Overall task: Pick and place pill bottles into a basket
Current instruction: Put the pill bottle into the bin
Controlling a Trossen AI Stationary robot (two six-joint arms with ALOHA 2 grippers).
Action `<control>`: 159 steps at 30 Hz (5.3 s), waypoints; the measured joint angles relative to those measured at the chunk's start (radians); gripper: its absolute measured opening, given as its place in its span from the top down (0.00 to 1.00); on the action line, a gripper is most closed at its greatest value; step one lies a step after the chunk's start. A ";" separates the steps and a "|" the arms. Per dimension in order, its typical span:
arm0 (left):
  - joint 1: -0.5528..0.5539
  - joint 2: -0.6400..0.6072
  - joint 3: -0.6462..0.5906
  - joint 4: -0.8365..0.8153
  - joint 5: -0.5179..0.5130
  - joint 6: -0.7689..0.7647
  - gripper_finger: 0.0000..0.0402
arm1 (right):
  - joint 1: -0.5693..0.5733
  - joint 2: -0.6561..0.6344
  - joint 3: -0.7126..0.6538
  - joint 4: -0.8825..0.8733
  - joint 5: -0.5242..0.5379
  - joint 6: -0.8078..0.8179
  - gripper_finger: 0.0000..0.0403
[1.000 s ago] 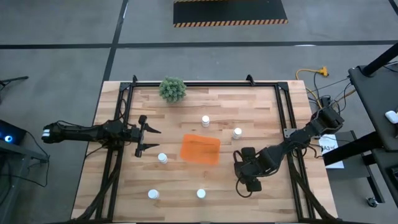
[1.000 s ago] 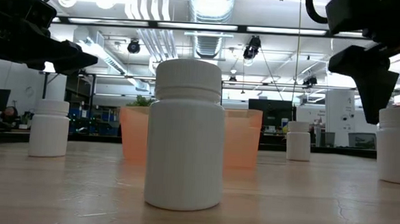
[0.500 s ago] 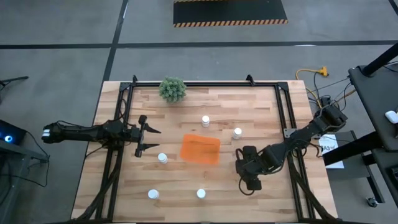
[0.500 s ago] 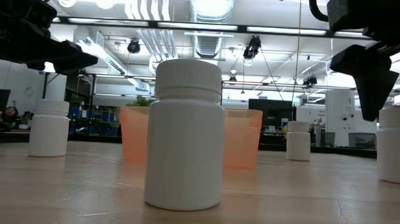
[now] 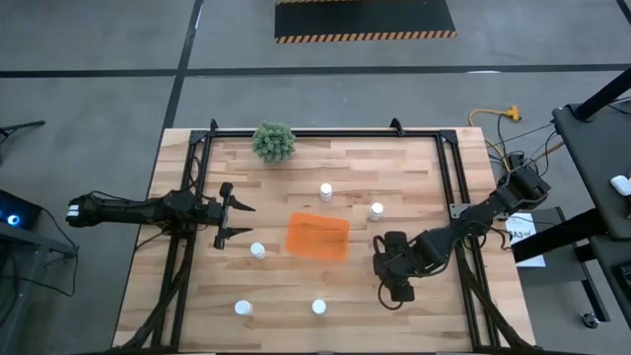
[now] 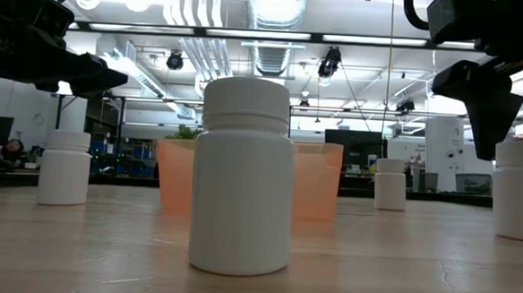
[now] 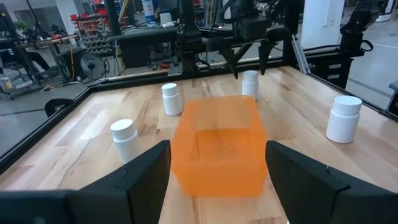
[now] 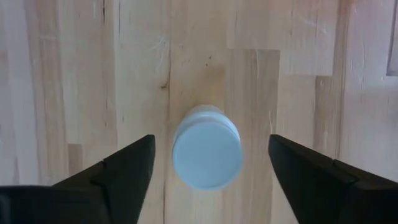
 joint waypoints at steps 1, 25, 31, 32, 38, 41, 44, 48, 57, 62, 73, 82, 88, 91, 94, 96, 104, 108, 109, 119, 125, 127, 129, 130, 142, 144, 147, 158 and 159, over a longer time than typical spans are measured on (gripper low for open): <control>0.000 0.000 0.000 0.000 0.000 0.000 0.39 | 0.000 0.000 0.000 0.000 0.000 0.000 0.30; 0.000 0.000 0.000 0.000 0.000 0.000 0.39 | -0.007 -0.001 0.068 -0.090 -0.039 -0.026 0.62; 0.000 0.000 0.000 0.000 0.000 0.000 0.39 | -0.032 -0.001 0.184 -0.208 -0.036 -0.075 0.64; 0.000 0.000 0.000 0.000 0.000 0.000 0.39 | -0.038 -0.001 0.205 -0.223 -0.035 -0.085 0.64; 0.000 0.000 0.000 0.000 0.000 0.000 0.39 | -0.078 -0.001 0.311 -0.300 -0.033 -0.149 0.64; 0.000 0.000 0.000 0.000 0.000 0.000 0.39 | -0.100 -0.001 0.354 -0.340 -0.032 -0.177 0.64; 0.000 0.000 0.000 0.000 0.000 0.000 0.39 | -0.120 -0.001 0.389 -0.365 -0.034 -0.203 0.64; 0.000 0.000 0.000 0.000 0.000 0.000 0.39 | -0.149 0.001 0.420 -0.388 -0.036 -0.239 0.63; 0.000 0.000 0.000 0.000 0.000 0.000 0.39 | -0.224 0.056 0.479 -0.402 -0.058 -0.365 0.63; 0.000 0.000 0.000 -0.001 0.000 0.000 0.39 | -0.274 0.110 0.540 -0.403 -0.084 -0.451 0.63; 0.000 0.000 0.000 0.000 0.000 0.000 0.39 | -0.344 0.240 0.678 -0.413 -0.117 -0.612 0.63; 0.000 0.000 0.000 0.000 0.000 0.000 0.39 | -0.354 0.387 0.861 -0.471 -0.117 -0.727 0.63; 0.000 0.000 0.000 0.000 0.000 0.000 0.39 | -0.361 0.487 0.976 -0.547 -0.115 -0.770 0.63; 0.000 -0.001 0.000 0.000 0.000 0.000 0.39 | -0.367 0.513 0.992 -0.542 -0.122 -0.795 0.63; 0.000 -0.001 0.000 0.000 0.000 0.000 0.39 | -0.377 0.526 0.986 -0.524 -0.150 -0.805 0.63; 0.000 0.000 0.000 0.000 0.000 0.000 0.39 | -0.384 0.535 0.975 -0.523 -0.155 -0.806 0.63; 0.000 0.000 0.000 0.000 0.000 0.000 0.39 | -0.397 0.536 0.865 -0.381 -0.222 -0.821 0.63; 0.000 0.000 0.000 0.000 0.000 0.000 0.39 | -0.399 0.536 0.801 -0.327 -0.227 -0.825 0.63; 0.000 0.000 0.000 0.000 0.000 0.000 0.39 | -0.399 0.536 0.787 -0.313 -0.227 -0.824 0.63; 0.000 0.000 0.000 0.000 0.000 0.000 0.39 | -0.400 0.531 0.696 -0.216 -0.230 -0.829 0.63; 0.000 0.000 0.000 0.000 0.000 0.000 0.39 | -0.405 0.528 0.677 -0.196 -0.231 -0.827 0.63; 0.000 0.000 0.000 0.000 0.000 0.000 0.39 | -0.409 0.528 0.676 -0.197 -0.234 -0.827 0.63; 0.000 0.000 0.000 0.000 0.000 0.000 0.39 | -0.410 0.528 0.677 -0.201 -0.234 -0.826 0.61; 0.000 0.000 0.000 0.000 0.000 0.000 0.39 | -0.410 0.528 0.677 -0.203 -0.234 -0.826 0.60; 0.000 0.000 0.000 0.000 0.000 0.000 0.39 | -0.412 0.534 0.679 -0.224 -0.229 -0.818 0.47; 0.000 0.000 0.000 0.000 0.000 0.000 0.39 | -0.413 0.531 0.679 -0.225 -0.229 -0.817 0.47; 0.000 0.000 0.000 0.000 0.000 0.000 0.39 | -0.413 0.522 0.679 -0.228 -0.229 -0.817 0.46; 0.000 0.000 0.000 0.001 0.000 0.000 0.39 | -0.416 0.419 0.680 -0.300 -0.173 -0.796 0.46; 0.000 0.000 0.000 -0.001 0.000 0.000 0.39 | -0.417 0.409 0.680 -0.305 -0.173 -0.785 0.46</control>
